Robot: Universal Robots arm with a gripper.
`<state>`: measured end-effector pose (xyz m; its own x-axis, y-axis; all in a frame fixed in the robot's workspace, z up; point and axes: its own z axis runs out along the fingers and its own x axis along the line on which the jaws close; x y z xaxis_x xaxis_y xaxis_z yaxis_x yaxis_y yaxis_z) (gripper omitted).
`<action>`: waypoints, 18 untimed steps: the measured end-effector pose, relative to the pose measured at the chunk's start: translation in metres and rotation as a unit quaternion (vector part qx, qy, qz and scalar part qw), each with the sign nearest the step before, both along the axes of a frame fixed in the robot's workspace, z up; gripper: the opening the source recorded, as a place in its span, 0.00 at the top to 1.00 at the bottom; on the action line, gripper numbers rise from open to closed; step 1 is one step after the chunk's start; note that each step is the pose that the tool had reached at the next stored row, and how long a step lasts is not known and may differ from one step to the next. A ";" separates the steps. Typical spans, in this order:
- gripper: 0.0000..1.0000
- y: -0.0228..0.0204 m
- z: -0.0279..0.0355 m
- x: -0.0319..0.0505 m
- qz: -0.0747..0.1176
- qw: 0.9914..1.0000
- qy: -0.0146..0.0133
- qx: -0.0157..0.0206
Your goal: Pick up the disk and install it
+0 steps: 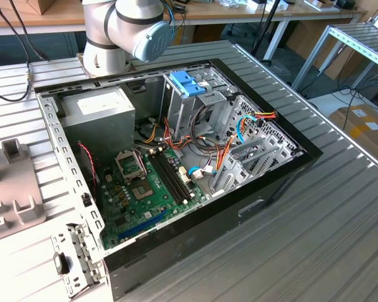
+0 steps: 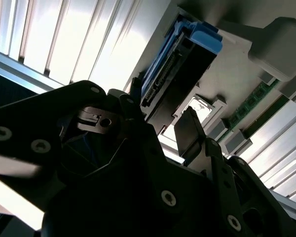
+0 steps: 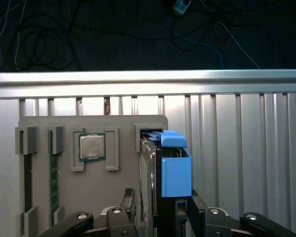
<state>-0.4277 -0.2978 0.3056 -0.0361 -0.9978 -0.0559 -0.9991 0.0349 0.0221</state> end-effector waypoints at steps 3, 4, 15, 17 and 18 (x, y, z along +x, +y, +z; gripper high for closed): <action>0.46 0.0000 -0.0021 0.0000 0.000 1.000 0.000 0.000; 0.46 0.0000 -0.0028 0.0000 0.000 1.000 0.000 0.000; 0.46 0.0017 -0.0087 0.0000 0.000 1.000 0.000 0.000; 0.46 0.0019 -0.0100 0.0000 0.000 1.000 0.000 0.000; 0.46 0.0020 -0.0108 0.0000 0.000 1.000 0.000 0.000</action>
